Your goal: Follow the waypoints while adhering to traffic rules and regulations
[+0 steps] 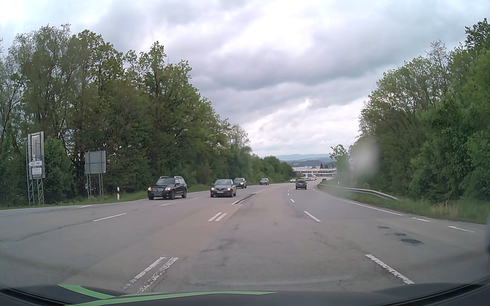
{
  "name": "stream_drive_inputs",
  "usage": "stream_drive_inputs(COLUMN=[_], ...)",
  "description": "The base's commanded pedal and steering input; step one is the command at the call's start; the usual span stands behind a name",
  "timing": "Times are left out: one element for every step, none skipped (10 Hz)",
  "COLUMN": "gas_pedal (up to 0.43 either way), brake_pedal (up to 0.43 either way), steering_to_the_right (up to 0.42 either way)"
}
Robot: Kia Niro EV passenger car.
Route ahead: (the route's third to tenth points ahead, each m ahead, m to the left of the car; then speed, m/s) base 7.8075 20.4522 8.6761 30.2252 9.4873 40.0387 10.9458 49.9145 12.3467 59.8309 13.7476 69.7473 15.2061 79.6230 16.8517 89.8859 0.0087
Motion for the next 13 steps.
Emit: stream_drive_inputs(gas_pedal=[0.000, 0.000, 0.000, 0.000, 0.000, 0.000, 0.000, 0.000, 0.000, 0.000, 0.000, 0.000, 0.000], brake_pedal=[0.262, 0.268, 0.262, 0.262, 0.262, 0.262, 0.262, 0.268, 0.268, 0.262, 0.268, 0.262, 0.262], steering_to_the_right=[0.003, 0.003, 0.004, 0.003, 0.004, 0.003, 0.004, 0.003, 0.004, 0.003, 0.004, 0.004, 0.004])
